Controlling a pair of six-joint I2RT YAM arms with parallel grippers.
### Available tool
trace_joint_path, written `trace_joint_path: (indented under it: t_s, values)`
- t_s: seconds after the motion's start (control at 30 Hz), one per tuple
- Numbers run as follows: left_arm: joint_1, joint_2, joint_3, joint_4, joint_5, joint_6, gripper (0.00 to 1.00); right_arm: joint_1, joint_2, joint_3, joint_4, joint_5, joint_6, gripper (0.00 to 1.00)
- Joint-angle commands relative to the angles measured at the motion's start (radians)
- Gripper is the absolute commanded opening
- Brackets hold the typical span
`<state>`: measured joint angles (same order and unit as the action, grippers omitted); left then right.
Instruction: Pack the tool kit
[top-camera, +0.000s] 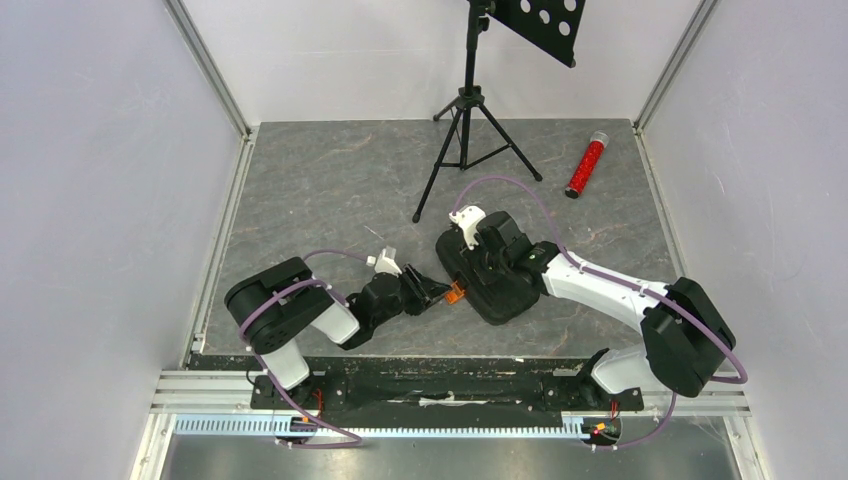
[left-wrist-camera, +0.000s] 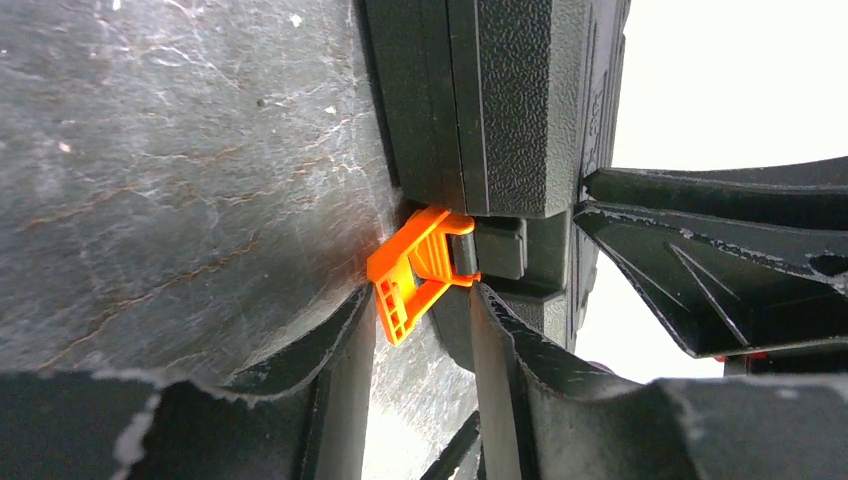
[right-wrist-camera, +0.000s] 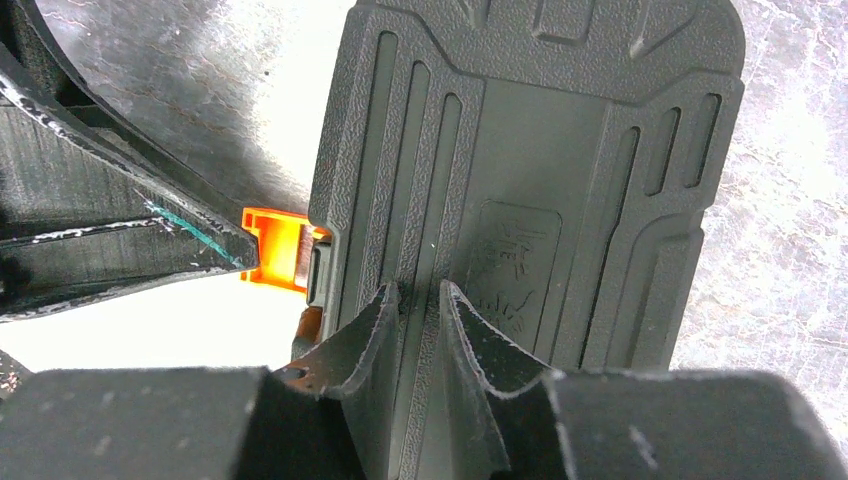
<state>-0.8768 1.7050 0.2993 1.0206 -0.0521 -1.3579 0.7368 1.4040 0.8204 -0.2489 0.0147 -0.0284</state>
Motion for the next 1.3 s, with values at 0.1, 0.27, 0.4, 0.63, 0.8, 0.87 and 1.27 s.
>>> trace_joint_path:
  t_s: [0.1,0.27,0.4,0.63,0.8,0.87,1.27]
  values:
    - [-0.034,-0.004,0.056,0.282,0.003,0.053,0.44,0.013,0.049,-0.063,-0.129,-0.077,0.007,0.23]
    - [-0.043,-0.003,0.047,0.362,-0.013,0.068,0.42,0.013,0.049,-0.064,-0.127,-0.082,0.004,0.23]
    - [-0.050,-0.006,0.064,0.372,-0.017,0.092,0.41,0.012,0.054,-0.068,-0.121,-0.091,0.005,0.23]
    - [-0.054,0.035,0.128,0.324,-0.011,0.121,0.41,0.013,0.046,-0.070,-0.121,-0.093,0.004,0.23]
    - [-0.042,-0.035,0.057,0.309,-0.080,0.129,0.40,0.012,0.021,-0.059,-0.139,-0.085,-0.004,0.23]
    - [-0.029,-0.097,0.043,0.182,-0.073,0.135,0.42,0.011,-0.006,-0.046,-0.145,-0.074,-0.019,0.23]
    - [0.159,-0.538,0.146,-0.733,-0.064,0.333,0.62,0.203,-0.177,0.095,-0.179,0.238,-0.227,0.44]
